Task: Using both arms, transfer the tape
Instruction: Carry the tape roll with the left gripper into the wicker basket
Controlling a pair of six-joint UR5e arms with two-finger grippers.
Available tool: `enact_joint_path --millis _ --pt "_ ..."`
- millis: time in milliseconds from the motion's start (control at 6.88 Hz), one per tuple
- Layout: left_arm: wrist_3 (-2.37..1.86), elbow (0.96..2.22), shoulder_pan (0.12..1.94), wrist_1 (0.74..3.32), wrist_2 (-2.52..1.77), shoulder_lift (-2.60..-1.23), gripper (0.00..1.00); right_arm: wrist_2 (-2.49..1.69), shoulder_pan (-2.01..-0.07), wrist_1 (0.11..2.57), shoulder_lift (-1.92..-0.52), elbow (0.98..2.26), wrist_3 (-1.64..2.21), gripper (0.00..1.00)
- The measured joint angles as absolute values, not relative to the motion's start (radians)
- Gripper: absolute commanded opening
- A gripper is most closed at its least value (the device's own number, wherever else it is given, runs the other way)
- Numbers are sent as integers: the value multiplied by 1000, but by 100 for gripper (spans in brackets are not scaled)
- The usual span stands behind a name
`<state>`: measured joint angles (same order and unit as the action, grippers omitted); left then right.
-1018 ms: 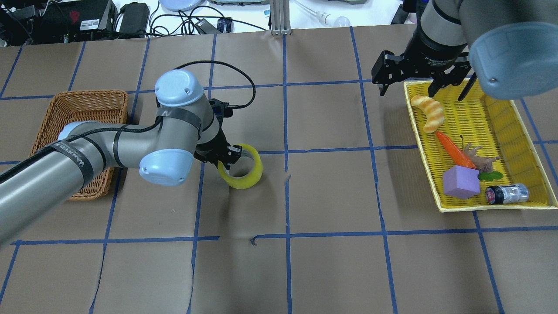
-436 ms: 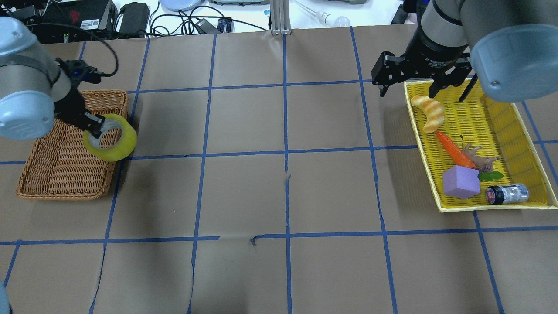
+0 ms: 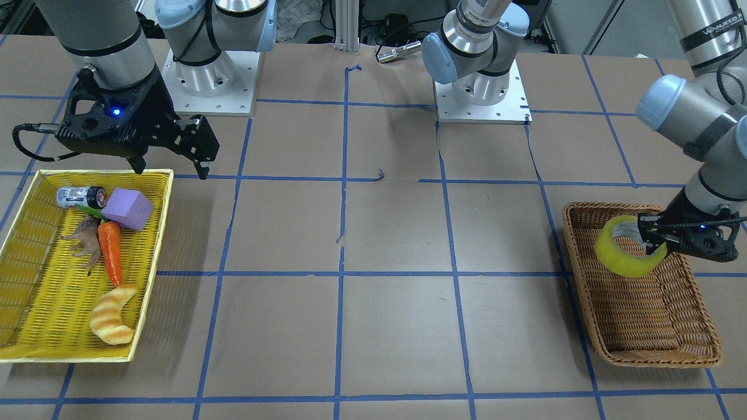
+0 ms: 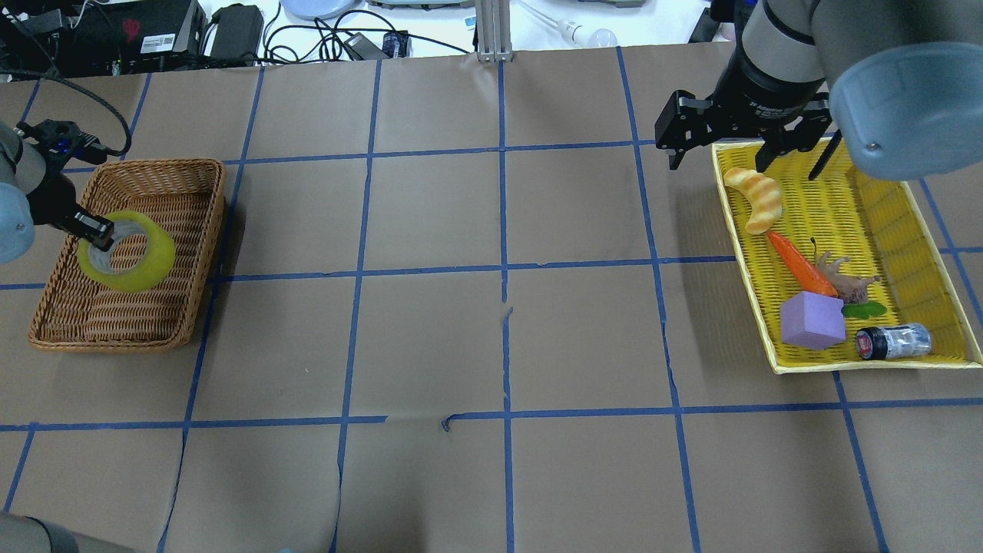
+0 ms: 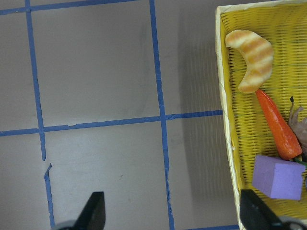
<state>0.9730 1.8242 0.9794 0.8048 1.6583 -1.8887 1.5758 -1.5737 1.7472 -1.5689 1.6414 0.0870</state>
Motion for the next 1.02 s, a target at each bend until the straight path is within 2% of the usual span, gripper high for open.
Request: enact_joint_path --millis 145,291,436,582,1018 --pt "977 1826 974 752 1645 -1926 84 1579 -1573 1747 -1569 1641 84 100" --pt "969 1824 972 721 1609 -1953 86 1593 -1573 1747 -1569 1642 82 100" --pt "953 1820 971 710 1569 -1963 91 1611 -1574 1747 -1569 1642 81 100" --pt "932 1818 976 713 1552 -1952 91 1619 -1575 1747 -1569 1642 81 100" --pt "745 1809 1086 799 1532 -1842 91 1623 -1575 1747 -1569 1642 81 100"
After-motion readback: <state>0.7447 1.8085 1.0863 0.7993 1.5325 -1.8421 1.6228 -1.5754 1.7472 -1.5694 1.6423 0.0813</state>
